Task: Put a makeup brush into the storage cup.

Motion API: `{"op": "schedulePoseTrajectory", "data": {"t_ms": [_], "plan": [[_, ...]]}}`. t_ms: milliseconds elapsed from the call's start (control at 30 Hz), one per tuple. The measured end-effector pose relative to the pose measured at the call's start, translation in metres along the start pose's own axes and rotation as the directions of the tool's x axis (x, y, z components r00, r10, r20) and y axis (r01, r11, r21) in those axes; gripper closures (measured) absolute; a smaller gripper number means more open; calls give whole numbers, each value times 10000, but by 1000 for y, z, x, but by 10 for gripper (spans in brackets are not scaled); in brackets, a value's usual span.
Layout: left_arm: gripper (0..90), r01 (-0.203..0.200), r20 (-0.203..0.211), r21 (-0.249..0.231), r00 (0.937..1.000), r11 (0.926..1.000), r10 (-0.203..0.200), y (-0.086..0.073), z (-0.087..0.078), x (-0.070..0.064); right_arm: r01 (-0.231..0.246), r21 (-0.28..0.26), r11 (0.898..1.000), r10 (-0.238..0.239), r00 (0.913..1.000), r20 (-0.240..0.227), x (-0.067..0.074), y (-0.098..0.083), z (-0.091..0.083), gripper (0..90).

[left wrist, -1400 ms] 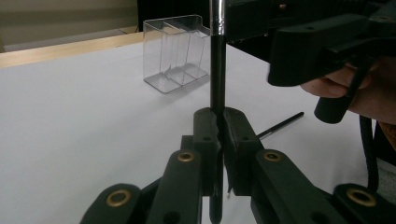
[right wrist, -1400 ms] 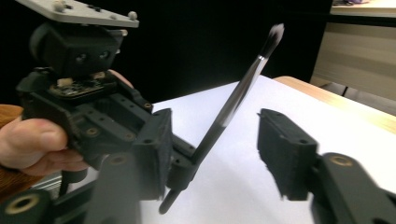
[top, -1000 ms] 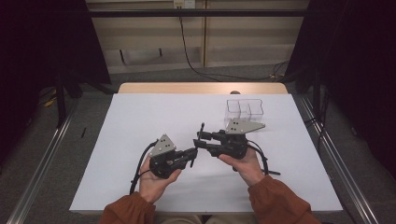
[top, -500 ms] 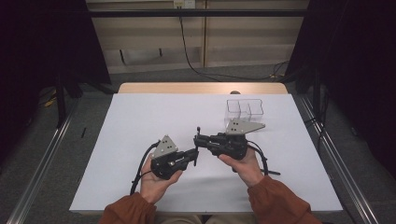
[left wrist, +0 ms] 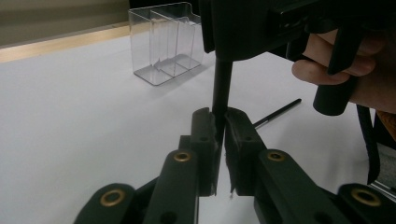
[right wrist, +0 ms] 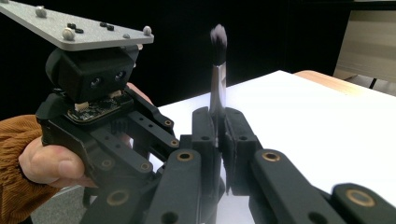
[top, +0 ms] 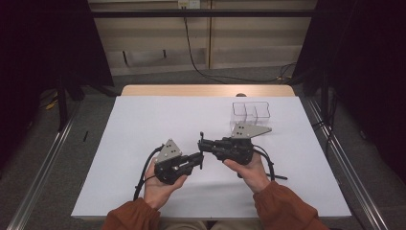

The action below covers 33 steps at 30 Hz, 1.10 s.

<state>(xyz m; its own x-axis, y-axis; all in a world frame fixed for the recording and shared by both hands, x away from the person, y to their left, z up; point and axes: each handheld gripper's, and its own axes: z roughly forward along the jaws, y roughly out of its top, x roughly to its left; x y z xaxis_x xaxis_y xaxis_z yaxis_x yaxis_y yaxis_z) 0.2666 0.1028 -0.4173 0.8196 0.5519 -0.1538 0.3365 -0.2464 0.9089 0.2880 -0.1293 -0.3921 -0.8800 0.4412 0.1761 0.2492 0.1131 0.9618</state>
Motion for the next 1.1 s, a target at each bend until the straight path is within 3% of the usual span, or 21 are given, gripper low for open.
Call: {"op": "schedulePoseTrajectory", "data": {"t_ms": [167,367,600,700,767,833,967,1100], "plan": [[710,3,-124,-23,9999,10000,-3,-1,-1,1,28,21,10000,-28,10000,42,0,0,0,842],[522,-32,-437,-91,9990,10000,28,0,-3,2,-8,-65,10000,9,9999,167,-2,1,-3,842],[350,259,-679,-224,9973,9994,-273,-1,-6,10,-1,-66,10000,3,9997,262,-4,1,-6,842],[268,-6,-909,-343,9959,9994,-25,-1,-6,12,-8,-93,10000,11,9995,301,-4,2,-7,842],[255,109,-907,-337,9958,9994,-139,-1,-7,13,-7,-93,10000,11,9994,339,-5,2,-7,842],[169,117,-972,-285,9952,9995,-144,-1,-7,14,-35,-117,9999,39,9993,374,-5,1,-8,842],[111,273,-1011,-177,9945,9995,-289,-2,-8,18,-75,-205,9998,83,9991,409,-6,2,-10,842],[65,195,-1097,-514,9937,9985,-250,-2,-11,22,-51,-173,9998,60,9989,472,-6,2,-12,842]]}}
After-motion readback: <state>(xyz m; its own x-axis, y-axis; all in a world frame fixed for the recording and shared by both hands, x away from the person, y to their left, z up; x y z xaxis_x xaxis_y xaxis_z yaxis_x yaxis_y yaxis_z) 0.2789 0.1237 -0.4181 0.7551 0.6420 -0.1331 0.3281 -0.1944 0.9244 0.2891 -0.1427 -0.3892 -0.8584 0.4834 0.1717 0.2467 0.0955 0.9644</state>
